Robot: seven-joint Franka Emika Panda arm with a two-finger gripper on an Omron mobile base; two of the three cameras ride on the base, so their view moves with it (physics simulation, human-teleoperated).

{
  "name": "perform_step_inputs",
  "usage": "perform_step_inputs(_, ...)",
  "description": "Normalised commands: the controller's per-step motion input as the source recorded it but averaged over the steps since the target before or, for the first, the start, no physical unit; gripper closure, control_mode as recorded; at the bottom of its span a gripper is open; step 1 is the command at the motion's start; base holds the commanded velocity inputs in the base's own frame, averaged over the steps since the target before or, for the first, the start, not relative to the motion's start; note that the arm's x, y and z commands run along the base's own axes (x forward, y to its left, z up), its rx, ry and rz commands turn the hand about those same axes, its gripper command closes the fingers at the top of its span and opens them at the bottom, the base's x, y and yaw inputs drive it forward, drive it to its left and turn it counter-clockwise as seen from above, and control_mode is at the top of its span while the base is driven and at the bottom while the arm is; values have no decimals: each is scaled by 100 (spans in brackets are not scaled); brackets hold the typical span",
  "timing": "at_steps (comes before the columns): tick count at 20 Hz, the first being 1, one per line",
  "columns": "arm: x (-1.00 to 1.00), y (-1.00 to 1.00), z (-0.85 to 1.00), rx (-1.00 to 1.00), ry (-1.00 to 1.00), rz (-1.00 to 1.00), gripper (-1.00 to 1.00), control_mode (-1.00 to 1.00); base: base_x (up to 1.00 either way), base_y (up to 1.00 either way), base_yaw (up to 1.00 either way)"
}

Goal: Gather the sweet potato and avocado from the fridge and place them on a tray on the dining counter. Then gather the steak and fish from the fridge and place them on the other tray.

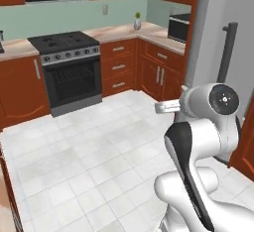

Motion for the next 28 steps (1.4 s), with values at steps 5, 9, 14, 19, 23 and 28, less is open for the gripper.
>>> perform_step_inputs(5, 0, 0, 0, 0, 0, 0, -100, 100, 62, 40, -33)
perform_step_inputs(9, 0, 0, 0, 0, 0, 0, -100, 100, 42, 34, -27)
perform_step_inputs(14, 0, 0, 0, 0, 0, 0, -100, 100, 58, 49, -31)
perform_step_inputs(19, 0, 0, 0, 0, 0, 0, -100, 100, 63, 61, -34)
perform_step_inputs(23, 0, 0, 0, 0, 0, 0, -100, 100, 60, 61, -41)
perform_step_inputs(28, 0, 0, 0, 0, 0, 0, -100, 100, 55, 35, -44)
